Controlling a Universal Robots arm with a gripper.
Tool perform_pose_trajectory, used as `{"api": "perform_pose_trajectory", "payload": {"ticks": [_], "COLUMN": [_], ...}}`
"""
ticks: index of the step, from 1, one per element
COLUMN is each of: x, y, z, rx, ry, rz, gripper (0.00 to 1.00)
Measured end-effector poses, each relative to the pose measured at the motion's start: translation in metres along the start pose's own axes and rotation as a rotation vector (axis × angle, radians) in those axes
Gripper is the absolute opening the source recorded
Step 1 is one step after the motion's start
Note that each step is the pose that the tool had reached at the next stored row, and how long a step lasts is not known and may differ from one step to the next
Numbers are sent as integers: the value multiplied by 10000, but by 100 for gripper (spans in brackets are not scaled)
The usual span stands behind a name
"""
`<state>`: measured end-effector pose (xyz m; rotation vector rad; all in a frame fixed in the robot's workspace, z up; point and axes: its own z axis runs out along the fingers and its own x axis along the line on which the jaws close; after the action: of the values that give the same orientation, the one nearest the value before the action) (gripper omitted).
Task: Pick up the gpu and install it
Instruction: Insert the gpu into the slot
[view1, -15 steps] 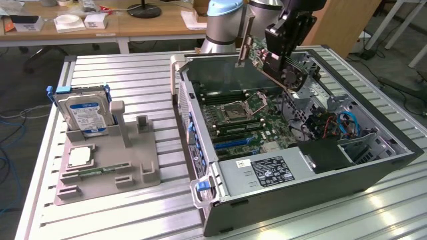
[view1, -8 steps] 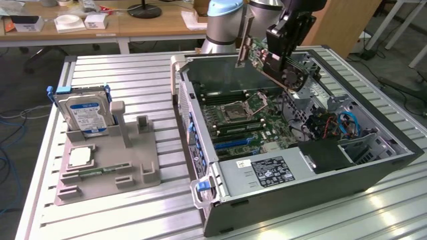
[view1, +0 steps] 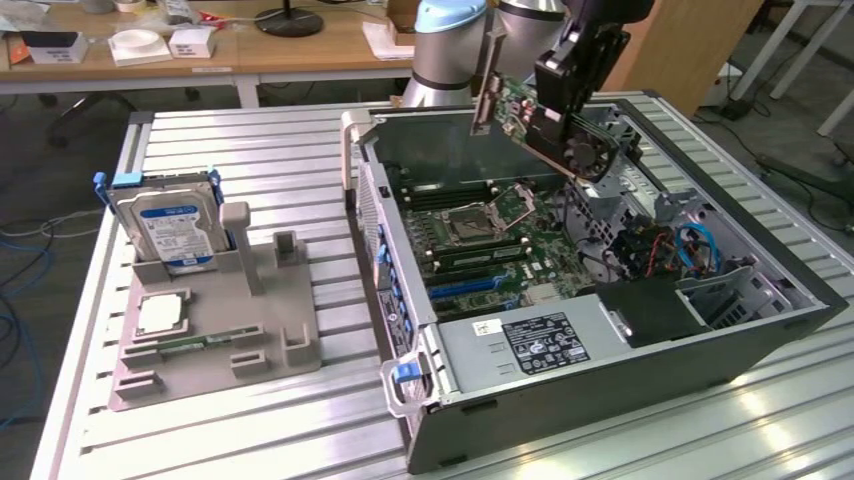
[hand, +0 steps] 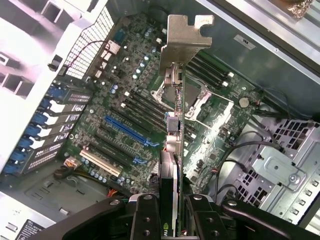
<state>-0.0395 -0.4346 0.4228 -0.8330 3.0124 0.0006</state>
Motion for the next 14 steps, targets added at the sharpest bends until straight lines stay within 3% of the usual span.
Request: {"api": "perform_pose_trajectory", "payload": {"ticks": [14], "x": [10], "y": [-6], "z": [0], "rx": [-13], "ry": [-3], "rz": [-791], "gripper": [27]}}
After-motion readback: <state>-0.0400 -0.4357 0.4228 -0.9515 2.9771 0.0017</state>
